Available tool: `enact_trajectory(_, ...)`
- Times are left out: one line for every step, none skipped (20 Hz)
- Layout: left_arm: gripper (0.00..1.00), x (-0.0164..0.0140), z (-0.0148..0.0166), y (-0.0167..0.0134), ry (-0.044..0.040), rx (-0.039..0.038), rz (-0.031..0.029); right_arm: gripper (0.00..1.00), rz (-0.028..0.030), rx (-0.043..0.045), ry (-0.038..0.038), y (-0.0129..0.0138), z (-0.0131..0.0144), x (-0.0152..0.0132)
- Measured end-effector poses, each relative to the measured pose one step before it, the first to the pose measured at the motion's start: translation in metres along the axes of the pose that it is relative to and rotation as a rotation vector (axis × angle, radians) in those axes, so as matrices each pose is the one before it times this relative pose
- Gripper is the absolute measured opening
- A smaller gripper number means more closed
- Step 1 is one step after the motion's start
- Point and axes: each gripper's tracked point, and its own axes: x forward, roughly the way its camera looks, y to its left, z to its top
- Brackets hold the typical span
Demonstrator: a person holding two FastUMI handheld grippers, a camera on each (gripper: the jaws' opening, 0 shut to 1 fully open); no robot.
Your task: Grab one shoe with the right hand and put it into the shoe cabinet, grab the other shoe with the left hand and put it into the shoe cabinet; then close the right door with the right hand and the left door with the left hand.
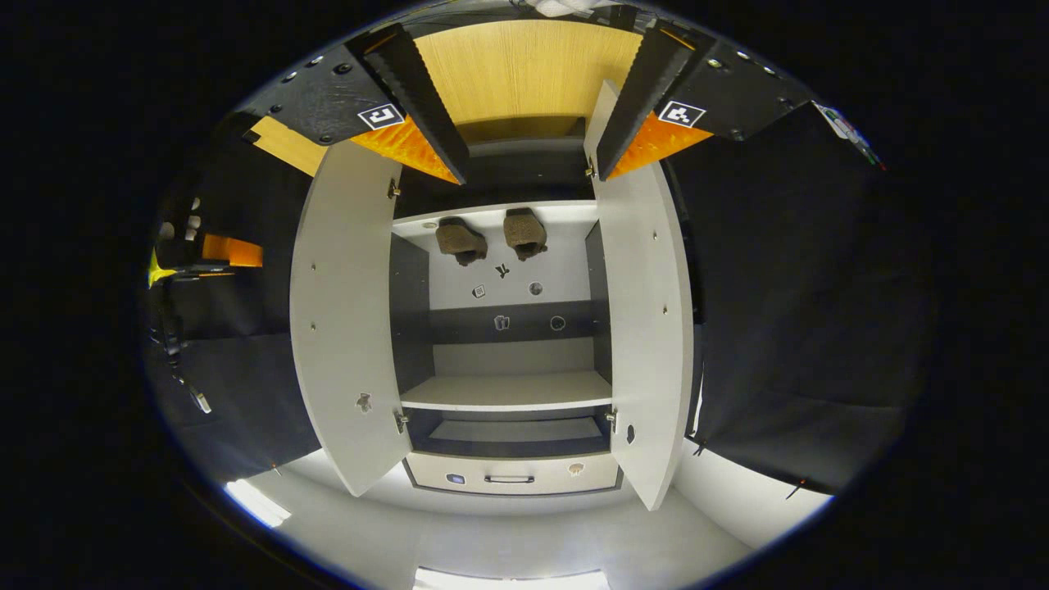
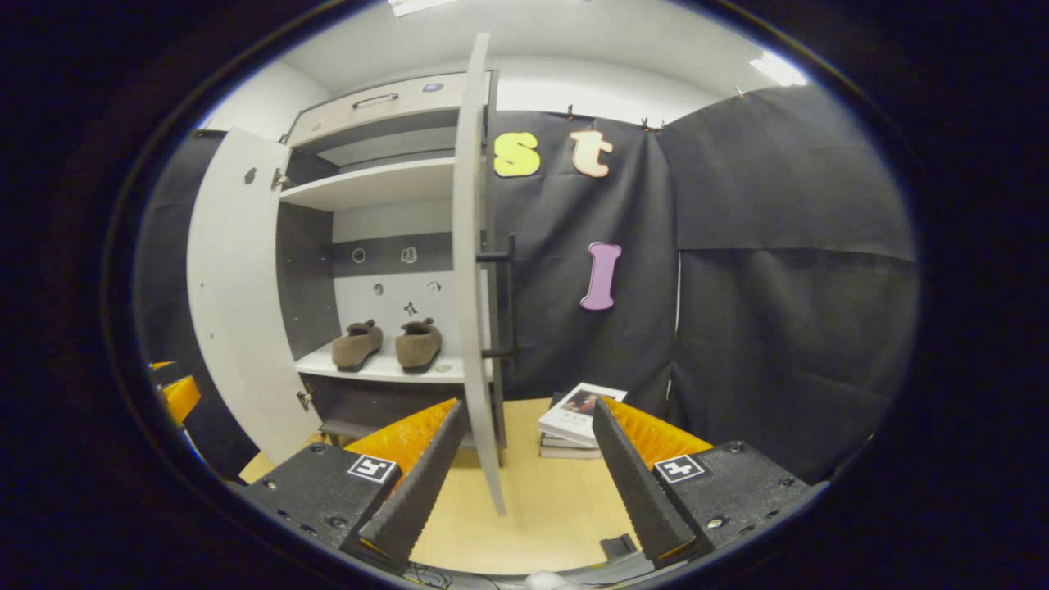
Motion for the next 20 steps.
enact_trajectory(0.96, -0.00125, 0.00305, -0.00168, -0.00966, -0.01144, -0.00215, 0.99, -0.01070, 0.00617, -0.01350, -0.00785, 0.00993, 0.00727)
enact_trajectory(0.96, -0.00244, 0.00037, -0.00016, -0.00046, -0.00467, 0.00156, 0.99, -0.01027, 0.00337, -0.01563, -0.00816, 0.01023, 0.00909)
enact_trajectory(1.00, -0.00271, -0.00006, 0.00056, -0.00038, 0.00014, 0.00805, 0.99, -0.00914, 0.00176, -0.01816, -0.00664, 0.01018, 0.00909)
enact_trajectory(0.96, -0.00114, 0.00186, 0.00079, -0.00329, 0.00202, 0.00701, 0.99, -0.00726, -0.00704, -0.01960, -0.00470, 0.01049, 0.01074)
enact_trajectory(0.96, -0.00308, 0.00084, 0.00071, -0.00327, 0.00111, 0.01021, 0.99, -0.00280, -0.00662, -0.01306, -0.00340, 0.00757, 0.00970)
enact_trajectory(0.96, -0.00171, -0.00007, 0.00161, 0.00141, -0.00059, 0.00920, 0.99, 0.00271, 0.00008, -0.00672, 0.00024, 0.00678, 0.01053)
enact_trajectory(0.96, -0.00145, -0.00037, 0.00176, 0.00068, -0.00025, 0.00932, 0.99, 0.00923, 0.00465, -0.00783, 0.00117, 0.00563, 0.00982)
enact_trajectory(0.96, -0.00015, -0.00087, 0.00224, 0.00057, 0.00072, 0.00907, 0.99, 0.00678, -0.00122, 0.00034, 0.00179, 0.00376, 0.00961)
enact_trajectory(0.96, 0.00011, -0.00270, 0.00180, 0.01126, 0.00100, 0.00673, 0.99, 0.00857, -0.00657, 0.00331, 0.00139, 0.00010, 0.00737)
enact_trajectory(0.96, -0.00038, -0.00221, 0.00237, 0.00503, -0.00193, 0.00887, 0.99, 0.01991, -0.00707, 0.00795, 0.00542, 0.00007, 0.00513)
enact_trajectory(0.96, -0.00017, 0.00007, 0.00202, -0.00036, -0.00187, 0.00665, 0.99, 0.01467, -0.00583, 0.00777, 0.00413, 0.00043, 0.00388)
enact_trajectory(0.96, -0.00005, -0.00091, 0.00228, -0.00199, 0.00266, 0.00769, 0.99, 0.01459, -0.00387, -0.00409, 0.00172, 0.00102, 0.00145)
enact_trajectory(0.96, -0.00030, -0.00266, 0.00392, 0.00535, 0.00437, 0.01642, 0.99, 0.00591, -0.00317, 0.01246, 0.00198, -0.00147, 0.00159)
enact_trajectory(0.96, 0.00126, -0.00187, 0.00399, 0.00661, -0.00291, 0.01069, 0.96, 0.01104, 0.00632, -0.00226, 0.00504, 0.00132, -0.00106)
enact_trajectory(0.96, 0.00015, -0.00188, 0.00167, 0.00987, -0.00935, -0.00058, 0.95, 0.00671, -0.00394, 0.00745, 0.00379, -0.00147, -0.00024)
enact_trajectory(0.96, 0.00181, -0.00059, -0.00096, 0.00622, -0.00678, -0.00443, 0.93, 0.00343, -0.00706, 0.00379, 0.00274, 0.00013, -0.00145)
enact_trajectory(0.96, 0.00095, -0.00032, 0.00056, 0.00441, -0.00085, -0.00133, 0.93, 0.00158, -0.00780, 0.00390, 0.00309, 0.00031, -0.00054)
enact_trajectory(0.96, 0.00185, 0.00144, 0.00152, -0.00345, 0.00339, 0.00062, 0.93, 0.00341, 0.00490, 0.00283, 0.00513, 0.00010, -0.00088)
enact_trajectory(0.96, 0.00229, 0.00230, 0.00153, -0.00467, 0.00446, -0.00038, 0.93, 0.00893, 0.00931, 0.00680, 0.00713, -0.00110, -0.00103)
enact_trajectory(0.96, 0.00205, 0.00161, 0.00198, -0.00421, 0.00246, -0.00018, 0.92, 0.01380, 0.00625, 0.00014, 0.01000, -0.00092, -0.00219)
